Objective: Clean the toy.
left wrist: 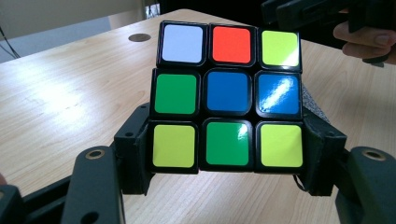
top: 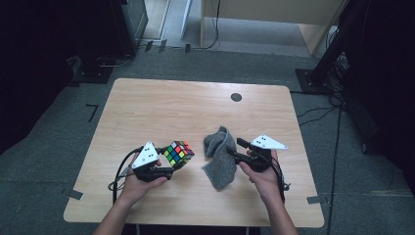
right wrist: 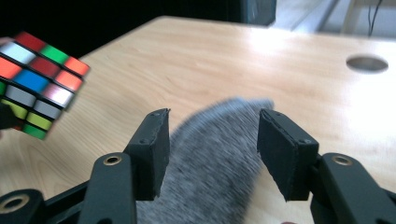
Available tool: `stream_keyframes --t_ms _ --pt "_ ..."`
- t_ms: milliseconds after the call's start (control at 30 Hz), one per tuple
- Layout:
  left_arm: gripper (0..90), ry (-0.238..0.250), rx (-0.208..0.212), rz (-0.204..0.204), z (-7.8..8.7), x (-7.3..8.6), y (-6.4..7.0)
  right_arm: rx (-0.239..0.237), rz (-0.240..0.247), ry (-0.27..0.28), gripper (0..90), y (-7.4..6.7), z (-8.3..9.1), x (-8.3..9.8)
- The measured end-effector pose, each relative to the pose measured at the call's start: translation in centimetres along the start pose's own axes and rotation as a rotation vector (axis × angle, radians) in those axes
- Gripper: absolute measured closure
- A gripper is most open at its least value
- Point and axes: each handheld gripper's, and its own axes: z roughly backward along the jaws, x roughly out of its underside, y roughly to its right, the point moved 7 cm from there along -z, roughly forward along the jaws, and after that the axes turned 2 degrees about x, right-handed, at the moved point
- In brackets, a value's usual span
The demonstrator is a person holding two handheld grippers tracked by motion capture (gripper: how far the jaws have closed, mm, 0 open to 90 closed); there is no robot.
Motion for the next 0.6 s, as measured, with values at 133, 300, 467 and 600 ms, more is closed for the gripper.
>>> stream_keyframes --t_ms 133,300,467,600 --pt "34.3 -0.003 0.002 -0.001 -0.1 0.0 0.1 -0.047 0.042 -0.023 40.4 -1.0 -0.7 0.4" --pt "34.2 -0.005 0.013 -0.002 -0.3 0.0 0.4 -0.005 0.094 -0.189 40.9 -0.6 -2.7 3.4" --pt "34.2 -0.012 0.016 -0.007 -0.5 0.1 0.5 0.022 0.109 -0.273 33.9 0.2 -3.7 5.3" --pt "34.3 -0.015 0.024 -0.010 -0.6 0.1 0.7 0.048 0.111 -0.309 31.5 0.4 -4.1 6.0"
